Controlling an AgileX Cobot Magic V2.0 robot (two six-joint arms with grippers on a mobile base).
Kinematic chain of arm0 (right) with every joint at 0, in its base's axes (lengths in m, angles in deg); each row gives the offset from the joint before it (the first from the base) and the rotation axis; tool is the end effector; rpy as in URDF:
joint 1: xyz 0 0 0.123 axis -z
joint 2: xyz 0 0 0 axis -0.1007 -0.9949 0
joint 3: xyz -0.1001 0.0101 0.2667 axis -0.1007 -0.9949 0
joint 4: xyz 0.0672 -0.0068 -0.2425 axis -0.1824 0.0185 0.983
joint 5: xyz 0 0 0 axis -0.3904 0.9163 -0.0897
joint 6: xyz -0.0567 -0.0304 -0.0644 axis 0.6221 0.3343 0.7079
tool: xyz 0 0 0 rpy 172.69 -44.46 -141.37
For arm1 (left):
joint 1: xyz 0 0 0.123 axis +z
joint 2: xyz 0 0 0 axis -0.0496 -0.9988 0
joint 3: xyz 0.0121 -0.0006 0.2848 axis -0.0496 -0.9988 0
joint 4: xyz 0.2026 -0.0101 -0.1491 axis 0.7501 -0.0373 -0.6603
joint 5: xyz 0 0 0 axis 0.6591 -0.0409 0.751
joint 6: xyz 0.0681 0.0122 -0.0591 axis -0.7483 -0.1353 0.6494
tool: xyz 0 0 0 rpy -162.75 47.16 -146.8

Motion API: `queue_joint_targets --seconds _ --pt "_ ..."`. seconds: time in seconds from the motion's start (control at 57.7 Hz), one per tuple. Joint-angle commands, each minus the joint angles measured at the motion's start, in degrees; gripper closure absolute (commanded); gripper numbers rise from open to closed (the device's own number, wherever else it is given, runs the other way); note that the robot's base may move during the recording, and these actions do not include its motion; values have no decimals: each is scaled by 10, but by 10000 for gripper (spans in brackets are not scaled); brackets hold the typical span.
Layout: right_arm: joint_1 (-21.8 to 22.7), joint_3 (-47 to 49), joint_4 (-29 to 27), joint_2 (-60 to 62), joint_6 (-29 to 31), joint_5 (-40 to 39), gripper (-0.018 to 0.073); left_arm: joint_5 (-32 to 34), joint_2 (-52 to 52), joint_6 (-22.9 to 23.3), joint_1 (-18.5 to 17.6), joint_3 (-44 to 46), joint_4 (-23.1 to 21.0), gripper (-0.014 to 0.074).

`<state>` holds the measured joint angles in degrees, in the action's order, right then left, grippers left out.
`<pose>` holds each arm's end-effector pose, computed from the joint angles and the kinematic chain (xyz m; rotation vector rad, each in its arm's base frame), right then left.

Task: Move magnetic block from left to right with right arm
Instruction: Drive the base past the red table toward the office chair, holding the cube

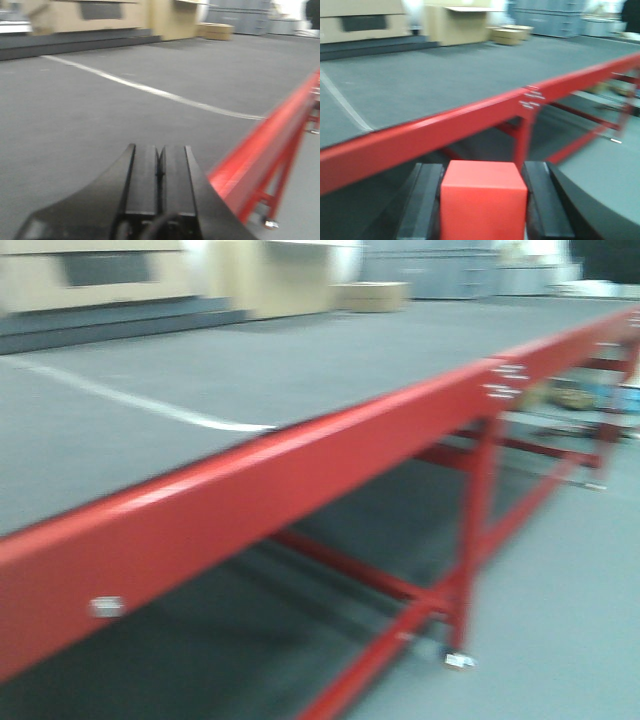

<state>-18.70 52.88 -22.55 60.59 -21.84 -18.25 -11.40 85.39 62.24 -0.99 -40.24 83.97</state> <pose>0.0059 -0.0050 0.3225 -0.1033 1.5949 0.1439 0.0566 -0.0041 0.2003 0.0233 1.5301 -0.0864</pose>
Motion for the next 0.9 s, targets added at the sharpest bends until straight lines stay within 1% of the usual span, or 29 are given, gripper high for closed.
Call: queue_joint_targets --seconds 0.0,0.884 --pt "2 13 7 -10 4 -55 360 47 6 3 1 -5 -3 722" --pt "2 13 7 -10 4 -55 360 47 6 3 1 -5 -3 722"
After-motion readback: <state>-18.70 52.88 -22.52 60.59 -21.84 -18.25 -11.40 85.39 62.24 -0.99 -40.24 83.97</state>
